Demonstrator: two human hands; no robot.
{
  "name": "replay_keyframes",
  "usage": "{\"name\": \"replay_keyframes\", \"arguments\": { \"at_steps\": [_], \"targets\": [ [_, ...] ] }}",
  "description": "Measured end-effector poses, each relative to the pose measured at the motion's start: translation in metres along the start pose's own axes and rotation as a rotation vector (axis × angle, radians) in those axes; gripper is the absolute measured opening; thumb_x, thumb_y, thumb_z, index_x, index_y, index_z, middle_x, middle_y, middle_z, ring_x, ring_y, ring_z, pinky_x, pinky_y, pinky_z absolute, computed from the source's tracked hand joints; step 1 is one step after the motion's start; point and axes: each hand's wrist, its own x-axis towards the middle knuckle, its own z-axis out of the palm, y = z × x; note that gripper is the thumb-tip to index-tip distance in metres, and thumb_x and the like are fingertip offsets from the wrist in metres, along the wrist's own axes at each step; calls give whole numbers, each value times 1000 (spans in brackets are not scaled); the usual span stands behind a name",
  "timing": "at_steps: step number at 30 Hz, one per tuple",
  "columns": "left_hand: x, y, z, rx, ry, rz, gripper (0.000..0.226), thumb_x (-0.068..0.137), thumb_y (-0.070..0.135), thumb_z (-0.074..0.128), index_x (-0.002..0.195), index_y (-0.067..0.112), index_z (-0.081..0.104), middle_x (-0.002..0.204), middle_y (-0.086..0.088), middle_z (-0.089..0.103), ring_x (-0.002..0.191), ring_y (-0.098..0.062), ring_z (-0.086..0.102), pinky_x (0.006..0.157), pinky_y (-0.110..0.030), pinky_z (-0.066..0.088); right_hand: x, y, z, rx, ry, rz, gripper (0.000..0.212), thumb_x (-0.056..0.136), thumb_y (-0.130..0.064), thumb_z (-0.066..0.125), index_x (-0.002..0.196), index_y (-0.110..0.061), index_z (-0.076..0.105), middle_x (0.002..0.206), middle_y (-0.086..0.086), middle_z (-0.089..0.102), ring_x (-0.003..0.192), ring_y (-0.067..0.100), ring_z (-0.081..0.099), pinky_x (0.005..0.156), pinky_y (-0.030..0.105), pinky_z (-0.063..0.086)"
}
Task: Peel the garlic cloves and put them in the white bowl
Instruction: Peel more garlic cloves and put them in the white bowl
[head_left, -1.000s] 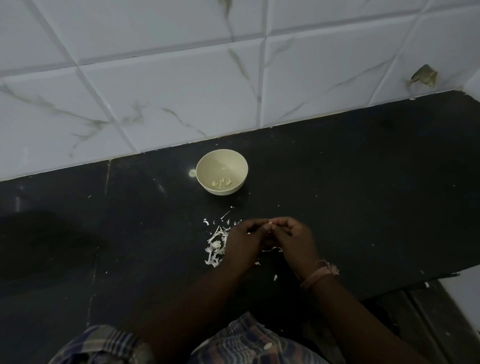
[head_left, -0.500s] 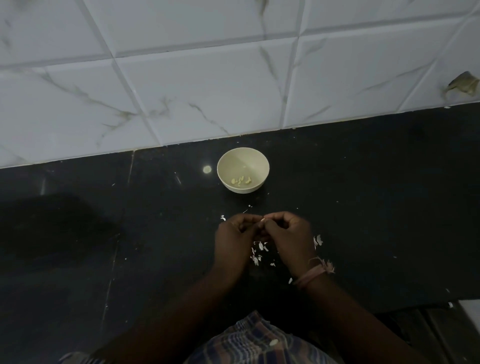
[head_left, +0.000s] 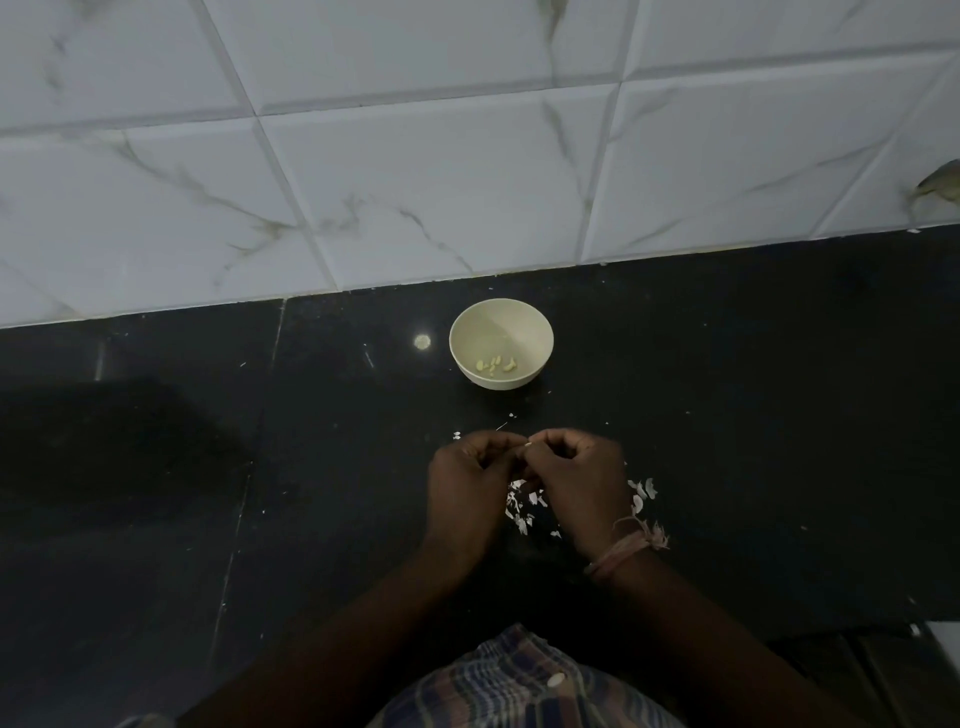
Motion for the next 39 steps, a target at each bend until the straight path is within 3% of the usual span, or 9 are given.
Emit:
{"name": "replay_keyframes", "arguments": {
  "at_steps": [6,9,14,24,26,29,34,36,39],
  "targets": [
    [2,-1,-2,-55,-24,-41,18,89,3,70,89,18,80,80,5,79,76,-9,76,68,-19,56,4,2,-2,46,-44,21,9,83,-1,71,79,-9,73,62,8,70,53,16,66,53,28,56],
    [3,-3,-4,-44,-8,-15,21,88,6,74,84,25,79,80,10,78,76,-5,74,68,-15,54,3,4,1,65,-59,55,8,85,-5,68,81,-10,73,64,13,70,55,21,63,58,35,54],
    [5,-4,-1,-131,-23,-49,17,92,3,69,93,17,80,83,5,79,79,-8,75,71,-17,55,8,7,5,166,-81,138,11,89,-4,63,85,-4,74,64,13,65,55,19,57,55,34,49],
    [11,-21,5,-458,-58,-176,12,95,7,67,105,6,75,99,-18,77,93,-33,74,89,-44,59,13,11,6,200,-107,184,11,92,-8,64,90,-2,73,64,13,64,54,19,56,54,32,49],
    [15,-24,7,-655,-41,-269,15,97,6,63,108,3,73,101,-19,75,93,-29,72,89,-40,59,13,16,5,198,-84,213,14,94,-9,62,90,-2,73,66,12,64,53,17,57,53,31,49],
    [21,-21,3,-825,-22,-401,15,99,3,57,106,2,71,95,-12,76,86,-18,74,77,-26,61,13,26,3,187,-59,260,13,94,-10,63,90,-2,72,67,12,66,53,15,60,55,31,52],
    [18,-23,-2,-787,-58,-441,20,99,6,60,115,3,71,98,-12,75,87,-17,75,73,-26,61,14,31,0,36,-28,137,14,93,-3,60,88,-9,71,76,11,75,70,30,74,71,42,62],
    [19,-23,-1,-758,-55,-437,21,99,4,59,116,1,71,98,-13,74,84,-16,74,74,-26,61,16,27,0,-52,-8,79,19,95,-6,56,85,-12,71,75,8,74,71,27,74,69,41,63],
    [21,-22,-2,-704,-53,-389,20,98,2,59,115,0,71,97,-15,74,81,-15,74,75,-24,61,19,23,0,-174,9,-14,14,94,-21,64,81,-18,70,70,1,72,64,13,70,67,36,60]
  ]
}}
